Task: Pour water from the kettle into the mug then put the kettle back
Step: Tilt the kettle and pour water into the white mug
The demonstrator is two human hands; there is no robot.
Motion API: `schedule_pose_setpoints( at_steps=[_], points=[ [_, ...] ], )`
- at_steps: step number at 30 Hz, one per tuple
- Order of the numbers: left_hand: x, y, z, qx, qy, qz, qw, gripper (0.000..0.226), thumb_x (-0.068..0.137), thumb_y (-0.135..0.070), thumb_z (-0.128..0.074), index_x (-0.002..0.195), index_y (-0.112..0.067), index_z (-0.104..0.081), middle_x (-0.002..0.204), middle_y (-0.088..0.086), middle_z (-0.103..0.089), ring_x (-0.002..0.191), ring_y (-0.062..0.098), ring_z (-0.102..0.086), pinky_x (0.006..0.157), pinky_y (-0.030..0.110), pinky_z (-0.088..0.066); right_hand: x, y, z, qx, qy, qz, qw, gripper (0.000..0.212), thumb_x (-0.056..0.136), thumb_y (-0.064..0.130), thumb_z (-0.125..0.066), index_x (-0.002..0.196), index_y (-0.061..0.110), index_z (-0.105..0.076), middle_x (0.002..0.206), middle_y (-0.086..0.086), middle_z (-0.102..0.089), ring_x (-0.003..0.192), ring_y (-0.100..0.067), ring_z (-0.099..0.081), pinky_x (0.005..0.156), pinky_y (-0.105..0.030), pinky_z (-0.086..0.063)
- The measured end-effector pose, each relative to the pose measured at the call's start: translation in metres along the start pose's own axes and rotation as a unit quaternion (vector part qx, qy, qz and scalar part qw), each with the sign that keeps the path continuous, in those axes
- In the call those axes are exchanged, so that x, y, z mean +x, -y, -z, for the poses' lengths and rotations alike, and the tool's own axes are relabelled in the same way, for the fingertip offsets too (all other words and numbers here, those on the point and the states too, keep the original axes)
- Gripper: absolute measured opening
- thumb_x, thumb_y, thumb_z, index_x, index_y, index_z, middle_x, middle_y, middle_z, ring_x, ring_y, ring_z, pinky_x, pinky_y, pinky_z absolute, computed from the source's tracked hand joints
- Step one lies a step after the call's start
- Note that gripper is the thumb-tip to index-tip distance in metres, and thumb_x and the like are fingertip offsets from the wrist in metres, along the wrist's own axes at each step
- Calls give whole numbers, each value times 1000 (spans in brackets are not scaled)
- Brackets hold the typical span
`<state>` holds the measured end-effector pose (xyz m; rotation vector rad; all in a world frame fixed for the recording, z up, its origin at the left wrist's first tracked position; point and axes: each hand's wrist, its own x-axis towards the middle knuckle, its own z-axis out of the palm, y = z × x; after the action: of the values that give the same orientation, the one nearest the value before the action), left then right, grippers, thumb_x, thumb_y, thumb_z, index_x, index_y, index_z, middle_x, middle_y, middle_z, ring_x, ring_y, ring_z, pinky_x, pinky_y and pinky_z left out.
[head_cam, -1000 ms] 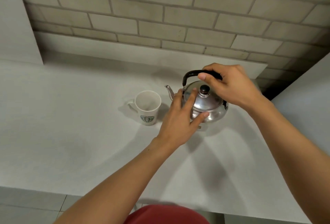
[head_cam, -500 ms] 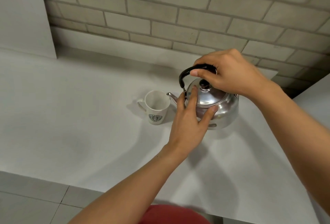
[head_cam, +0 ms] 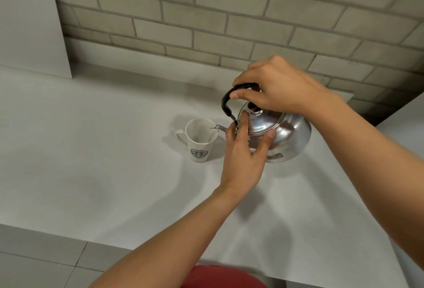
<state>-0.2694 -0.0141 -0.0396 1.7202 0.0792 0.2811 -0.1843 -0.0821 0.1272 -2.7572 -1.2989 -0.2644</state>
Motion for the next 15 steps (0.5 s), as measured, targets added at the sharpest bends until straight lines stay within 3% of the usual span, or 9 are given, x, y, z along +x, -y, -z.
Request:
schedule_pose_setpoints(
  at_steps=[3,11,15],
  points=[
    [1,-2,-2,-12,-7,4,1000,78,94,-64,-60,161,-41,-28,152,-4,-45,134,2,-46,92,-10,-26,3,3,4,-11,11,2,1000,39,99,48,-64,120,18,-79,101,-10,-75,96,-31,-68,80,-49,-56],
    [1,-6,-9,-28,-17,17,999,73,96,-62,-61,160,-43,-31,148,-8,-47,133,0,-47,92,-8,-28,10,8,12,-41,36,8,998,38,99,50,-63,121,23,-78,102,-7,-75,99,-29,-66,78,-48,-55],
    [3,-7,-9,-32,-22,22,999,72,95,-63,-61,159,-45,-32,147,-8,-48,124,-9,-47,90,-10,-26,13,9,14,-56,45,12,997,39,99,52,-61,119,23,-78,98,-8,-74,95,-30,-66,76,-49,-56]
  ],
)
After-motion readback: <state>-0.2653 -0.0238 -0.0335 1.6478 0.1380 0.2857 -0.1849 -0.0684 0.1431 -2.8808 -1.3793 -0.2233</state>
